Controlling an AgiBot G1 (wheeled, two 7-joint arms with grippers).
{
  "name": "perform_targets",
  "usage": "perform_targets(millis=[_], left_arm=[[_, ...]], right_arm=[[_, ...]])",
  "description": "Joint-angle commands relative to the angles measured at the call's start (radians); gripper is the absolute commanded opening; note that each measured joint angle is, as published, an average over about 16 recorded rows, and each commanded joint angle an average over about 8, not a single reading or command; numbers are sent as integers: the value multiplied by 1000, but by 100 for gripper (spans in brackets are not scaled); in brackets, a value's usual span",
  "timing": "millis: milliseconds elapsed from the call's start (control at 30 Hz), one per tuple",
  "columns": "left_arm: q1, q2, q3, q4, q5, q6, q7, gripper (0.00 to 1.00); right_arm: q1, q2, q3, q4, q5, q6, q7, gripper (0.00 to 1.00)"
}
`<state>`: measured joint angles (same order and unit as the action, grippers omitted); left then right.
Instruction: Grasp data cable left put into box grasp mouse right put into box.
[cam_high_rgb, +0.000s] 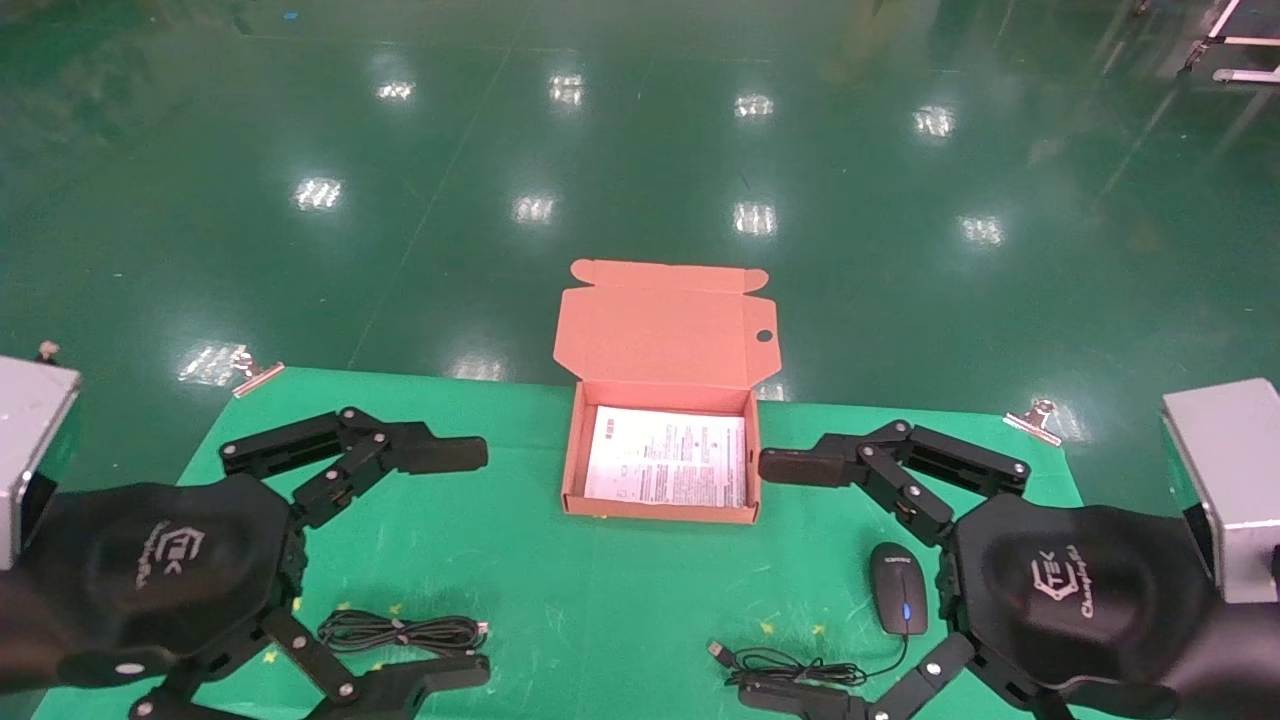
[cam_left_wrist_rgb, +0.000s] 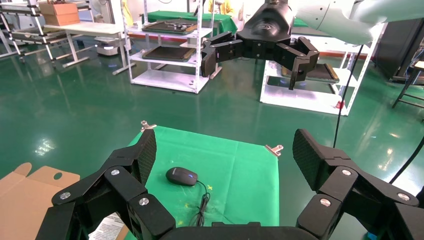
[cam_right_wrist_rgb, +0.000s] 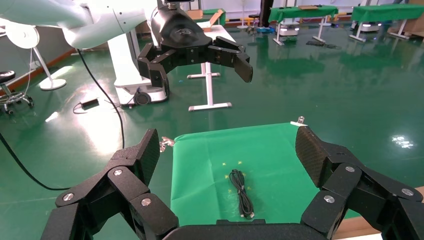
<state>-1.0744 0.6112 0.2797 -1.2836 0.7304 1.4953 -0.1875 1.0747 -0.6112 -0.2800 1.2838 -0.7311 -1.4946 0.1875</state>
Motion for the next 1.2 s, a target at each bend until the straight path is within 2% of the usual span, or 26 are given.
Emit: perform_targets(millis=[33, 867, 1000, 1200], left_arm=[[0, 0, 0, 0, 0, 0, 0, 100], [-8, -1, 8, -2, 20, -4, -5, 100], [-44, -1, 36, -9, 87, -2, -16, 100], [-143, 23, 109, -13, 257, 19, -22, 100]], right_arm=[[0, 0, 0, 0, 0, 0, 0, 100], [7, 6, -4, 1, -15, -7, -5, 100], [45, 16, -28, 8, -81, -31, -15, 100], [158, 17, -117, 27, -254, -74, -37, 100]])
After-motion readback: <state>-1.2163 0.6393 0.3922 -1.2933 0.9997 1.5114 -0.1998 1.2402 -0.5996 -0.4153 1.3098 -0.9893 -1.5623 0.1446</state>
